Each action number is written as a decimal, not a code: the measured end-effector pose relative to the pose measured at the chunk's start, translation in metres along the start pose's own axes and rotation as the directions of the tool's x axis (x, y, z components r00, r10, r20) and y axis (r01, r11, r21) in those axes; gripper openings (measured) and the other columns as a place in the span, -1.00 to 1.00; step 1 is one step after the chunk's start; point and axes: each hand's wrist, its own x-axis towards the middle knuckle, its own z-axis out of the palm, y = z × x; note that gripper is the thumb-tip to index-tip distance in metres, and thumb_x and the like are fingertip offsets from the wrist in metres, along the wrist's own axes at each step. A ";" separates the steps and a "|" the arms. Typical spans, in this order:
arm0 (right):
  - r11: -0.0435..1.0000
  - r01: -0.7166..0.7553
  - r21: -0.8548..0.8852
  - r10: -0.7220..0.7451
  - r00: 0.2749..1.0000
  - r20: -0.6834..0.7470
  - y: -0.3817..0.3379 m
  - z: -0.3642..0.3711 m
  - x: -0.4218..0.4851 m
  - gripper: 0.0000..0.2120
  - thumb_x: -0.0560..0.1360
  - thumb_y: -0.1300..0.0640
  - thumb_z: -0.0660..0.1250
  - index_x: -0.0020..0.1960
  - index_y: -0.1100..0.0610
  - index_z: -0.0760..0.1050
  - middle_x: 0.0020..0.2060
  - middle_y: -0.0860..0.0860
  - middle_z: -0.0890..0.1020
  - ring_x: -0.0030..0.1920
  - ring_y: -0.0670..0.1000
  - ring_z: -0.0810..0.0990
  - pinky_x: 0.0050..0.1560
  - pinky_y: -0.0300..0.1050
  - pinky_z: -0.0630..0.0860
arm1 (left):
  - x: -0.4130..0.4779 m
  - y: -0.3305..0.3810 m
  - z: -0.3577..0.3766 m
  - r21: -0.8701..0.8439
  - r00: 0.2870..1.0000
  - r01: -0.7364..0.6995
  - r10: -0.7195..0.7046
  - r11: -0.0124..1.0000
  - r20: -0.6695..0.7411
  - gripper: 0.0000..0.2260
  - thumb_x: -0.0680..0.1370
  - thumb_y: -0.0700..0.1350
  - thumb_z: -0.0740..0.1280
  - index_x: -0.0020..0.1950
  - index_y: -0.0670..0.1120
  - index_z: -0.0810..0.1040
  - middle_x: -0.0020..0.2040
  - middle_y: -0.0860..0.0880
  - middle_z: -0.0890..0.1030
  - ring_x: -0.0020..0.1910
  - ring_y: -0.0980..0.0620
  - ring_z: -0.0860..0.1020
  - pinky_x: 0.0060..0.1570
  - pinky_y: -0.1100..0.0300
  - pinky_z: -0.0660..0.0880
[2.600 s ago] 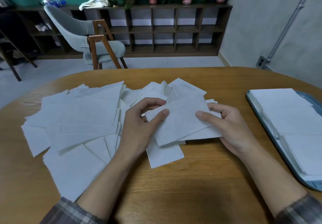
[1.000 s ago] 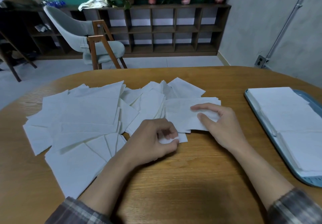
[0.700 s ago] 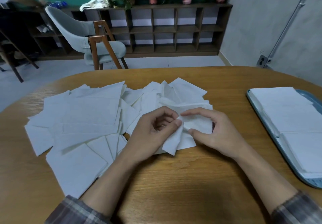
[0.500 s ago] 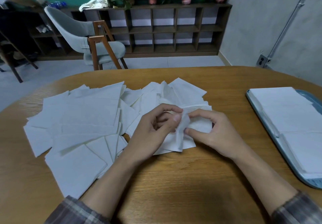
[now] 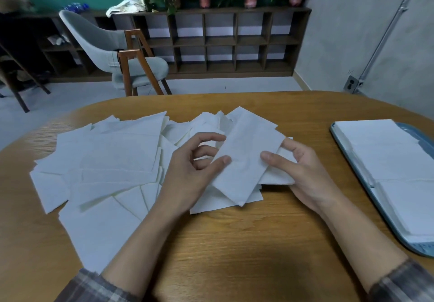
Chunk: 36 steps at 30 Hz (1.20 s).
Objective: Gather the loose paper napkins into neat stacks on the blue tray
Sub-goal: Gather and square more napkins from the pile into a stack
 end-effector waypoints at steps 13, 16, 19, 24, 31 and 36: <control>0.967 -0.034 -0.253 0.072 0.987 0.143 0.000 0.006 -0.005 -0.73 0.53 0.15 0.47 0.23 0.05 0.63 0.08 -0.14 0.72 0.08 -0.12 0.70 -0.05 -0.30 0.57 | 0.003 -0.003 -0.013 0.293 0.962 -0.126 0.044 0.948 0.269 -0.85 0.60 -0.07 0.50 0.15 0.13 0.73 0.03 0.14 0.73 0.12 0.11 0.67 0.02 0.17 0.61; 0.953 0.008 -0.302 0.033 0.991 0.131 -0.002 0.010 -0.007 -0.72 0.59 0.22 0.44 0.26 0.00 0.60 0.10 -0.22 0.69 0.07 -0.19 0.68 -0.06 -0.35 0.54 | 0.002 -0.003 -0.012 0.277 0.968 -0.108 0.037 0.955 0.247 -0.82 0.59 -0.07 0.51 0.16 0.15 0.70 -0.07 0.08 0.72 0.04 0.09 0.68 -0.06 0.25 0.57; 0.947 0.049 -0.318 -0.017 0.995 0.101 -0.005 0.009 -0.008 -0.59 0.58 0.25 0.44 0.34 -0.08 0.51 0.02 -0.30 0.67 -0.01 -0.24 0.66 -0.09 -0.37 0.54 | 0.004 -0.007 -0.010 0.392 0.977 -0.187 0.128 0.901 0.172 -0.78 0.56 0.00 0.53 0.19 0.18 0.68 0.07 0.18 0.66 0.11 0.13 0.60 0.01 0.35 0.47; 0.985 0.066 -0.157 -0.059 0.997 0.046 -0.006 0.005 -0.006 -0.43 0.56 0.27 0.45 0.42 -0.16 0.37 0.13 -0.07 0.69 0.08 0.01 0.72 -0.05 -0.10 0.67 | 0.003 -0.004 -0.003 0.261 0.984 -0.055 0.008 0.964 0.176 -0.74 0.56 0.03 0.52 0.23 0.23 0.63 0.11 0.27 0.65 0.13 0.26 0.61 0.00 0.35 0.52; 0.894 0.118 -0.431 -0.091 0.992 0.082 0.000 0.005 -0.004 -0.82 0.58 0.28 0.46 0.08 0.06 0.75 0.05 -0.22 0.75 0.16 -0.29 0.64 0.13 -0.49 0.42 | 0.001 -0.018 0.005 0.368 0.987 -0.149 0.161 0.918 -0.002 -0.63 0.55 -0.07 0.55 0.27 0.20 0.55 0.03 0.16 0.64 0.03 0.17 0.60 -0.05 0.34 0.53; 0.825 0.093 -0.557 -0.205 0.968 -0.143 0.007 -0.006 0.004 -0.74 0.62 0.30 0.39 0.08 -0.01 0.75 0.04 -0.32 0.73 0.21 -0.34 0.60 0.19 -0.54 0.36 | 0.002 -0.028 0.001 0.592 0.939 -0.322 0.169 0.739 0.300 -0.70 0.42 0.05 0.64 0.04 0.12 0.60 0.04 0.19 0.53 0.02 0.15 0.54 -0.02 0.31 0.45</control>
